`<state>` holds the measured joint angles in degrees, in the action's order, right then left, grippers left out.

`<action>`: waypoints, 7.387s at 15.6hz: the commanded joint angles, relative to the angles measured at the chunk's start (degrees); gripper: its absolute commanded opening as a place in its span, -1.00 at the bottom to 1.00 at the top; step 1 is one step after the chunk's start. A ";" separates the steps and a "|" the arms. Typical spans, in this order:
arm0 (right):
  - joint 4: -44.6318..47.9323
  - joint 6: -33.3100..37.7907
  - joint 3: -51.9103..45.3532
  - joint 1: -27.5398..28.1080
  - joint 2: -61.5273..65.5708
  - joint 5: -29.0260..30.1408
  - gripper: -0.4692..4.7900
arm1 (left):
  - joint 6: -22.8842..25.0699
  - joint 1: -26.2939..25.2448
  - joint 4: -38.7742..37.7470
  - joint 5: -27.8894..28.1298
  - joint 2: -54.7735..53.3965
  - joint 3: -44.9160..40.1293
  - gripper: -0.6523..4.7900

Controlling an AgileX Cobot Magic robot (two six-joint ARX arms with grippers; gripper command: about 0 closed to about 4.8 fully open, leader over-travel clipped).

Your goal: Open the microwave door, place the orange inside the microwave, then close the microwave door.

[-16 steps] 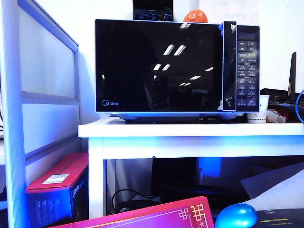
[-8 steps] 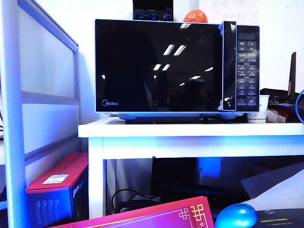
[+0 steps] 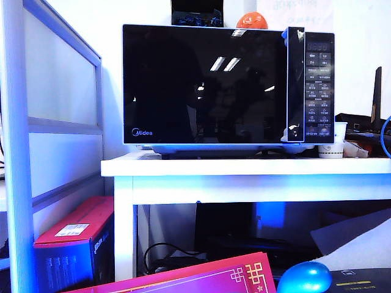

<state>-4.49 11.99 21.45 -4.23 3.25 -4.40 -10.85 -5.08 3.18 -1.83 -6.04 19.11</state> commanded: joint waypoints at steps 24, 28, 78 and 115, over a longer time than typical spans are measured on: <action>-6.23 -10.10 51.39 -0.90 64.63 9.57 -0.82 | 17.29 28.30 -61.11 0.68 -76.06 104.30 -0.78; 2.78 -10.43 51.36 -2.14 68.96 14.62 1.00 | 17.31 28.92 -56.92 0.55 -77.99 104.30 -0.78; 15.32 -9.18 51.54 -6.58 83.93 4.07 0.61 | 17.73 29.27 -56.04 -1.49 -78.44 104.30 -0.78; 20.26 -9.25 51.71 -6.54 90.60 -2.97 0.08 | 17.73 29.27 -56.39 -2.29 -78.66 104.30 -0.78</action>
<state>16.14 2.68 72.93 -11.05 95.15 -5.85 6.66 24.12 -53.82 -3.88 -84.82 123.26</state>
